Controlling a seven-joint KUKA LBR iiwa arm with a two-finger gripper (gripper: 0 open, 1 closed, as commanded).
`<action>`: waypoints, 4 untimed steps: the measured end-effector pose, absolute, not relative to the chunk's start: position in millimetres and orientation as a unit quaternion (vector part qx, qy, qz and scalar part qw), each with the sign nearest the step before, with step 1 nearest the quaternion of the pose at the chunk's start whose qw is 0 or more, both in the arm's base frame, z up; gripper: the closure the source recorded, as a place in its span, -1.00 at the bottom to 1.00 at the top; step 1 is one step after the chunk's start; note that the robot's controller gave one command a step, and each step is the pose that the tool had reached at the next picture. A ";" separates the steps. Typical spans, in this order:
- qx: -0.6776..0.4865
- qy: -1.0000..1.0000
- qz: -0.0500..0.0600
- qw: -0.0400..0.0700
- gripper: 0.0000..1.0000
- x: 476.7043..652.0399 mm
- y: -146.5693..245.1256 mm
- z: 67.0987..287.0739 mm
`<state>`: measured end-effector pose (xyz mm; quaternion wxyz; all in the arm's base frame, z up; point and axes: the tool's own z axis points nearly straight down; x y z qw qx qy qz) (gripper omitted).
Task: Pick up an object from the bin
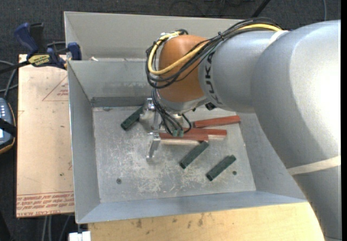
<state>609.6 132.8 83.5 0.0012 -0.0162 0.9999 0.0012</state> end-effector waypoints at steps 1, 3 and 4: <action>-0.016 1.000 0.001 0.001 -1.00 609.6 132.7 83.4; -0.007 1.000 0.002 0.011 1.00 606.6 50.2 79.9; -0.016 1.000 0.000 0.002 1.00 628.0 44.6 200.7</action>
Offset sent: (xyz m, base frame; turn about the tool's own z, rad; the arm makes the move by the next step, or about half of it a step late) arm -0.0103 -0.0840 -0.0130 0.0166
